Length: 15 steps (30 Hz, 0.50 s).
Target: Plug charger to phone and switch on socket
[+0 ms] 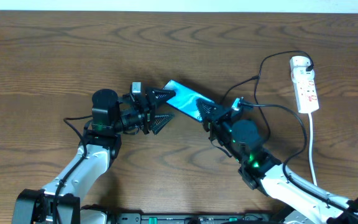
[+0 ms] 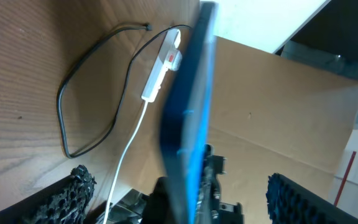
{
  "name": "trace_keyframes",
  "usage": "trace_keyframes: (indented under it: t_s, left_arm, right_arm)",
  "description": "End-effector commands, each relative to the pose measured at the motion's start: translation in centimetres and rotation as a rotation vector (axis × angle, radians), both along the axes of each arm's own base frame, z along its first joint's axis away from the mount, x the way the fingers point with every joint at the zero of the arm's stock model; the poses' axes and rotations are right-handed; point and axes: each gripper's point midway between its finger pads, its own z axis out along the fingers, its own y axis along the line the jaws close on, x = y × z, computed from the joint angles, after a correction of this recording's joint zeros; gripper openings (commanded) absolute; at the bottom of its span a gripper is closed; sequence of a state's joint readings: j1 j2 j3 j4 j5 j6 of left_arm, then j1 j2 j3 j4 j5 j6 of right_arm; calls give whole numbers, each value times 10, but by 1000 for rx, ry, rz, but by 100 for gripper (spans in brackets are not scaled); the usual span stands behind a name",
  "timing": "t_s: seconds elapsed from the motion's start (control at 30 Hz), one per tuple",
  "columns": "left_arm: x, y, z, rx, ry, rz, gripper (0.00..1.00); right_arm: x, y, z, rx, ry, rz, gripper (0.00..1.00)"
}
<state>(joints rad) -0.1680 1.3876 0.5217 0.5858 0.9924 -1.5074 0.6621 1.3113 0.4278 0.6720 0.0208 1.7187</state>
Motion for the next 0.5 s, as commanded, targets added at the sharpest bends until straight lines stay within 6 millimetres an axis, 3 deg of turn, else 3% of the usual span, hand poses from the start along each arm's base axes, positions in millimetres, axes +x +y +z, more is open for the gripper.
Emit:
trace_keyframes:
  t_s: [0.0, 0.3, 0.47]
  left_arm:
    - [2, -1, 4, -12, 8, 5, 85]
    - [5, 0, 3, -11, 17, 24, 76]
    - [6, 1, 3, -8, 16, 33, 63]
  right_arm:
    - [-7, 13, -7, 118, 108, 0, 2]
    - [-16, 25, -19, 148, 176, 22, 2]
    - [-18, 28, -20, 140, 176, 18, 2]
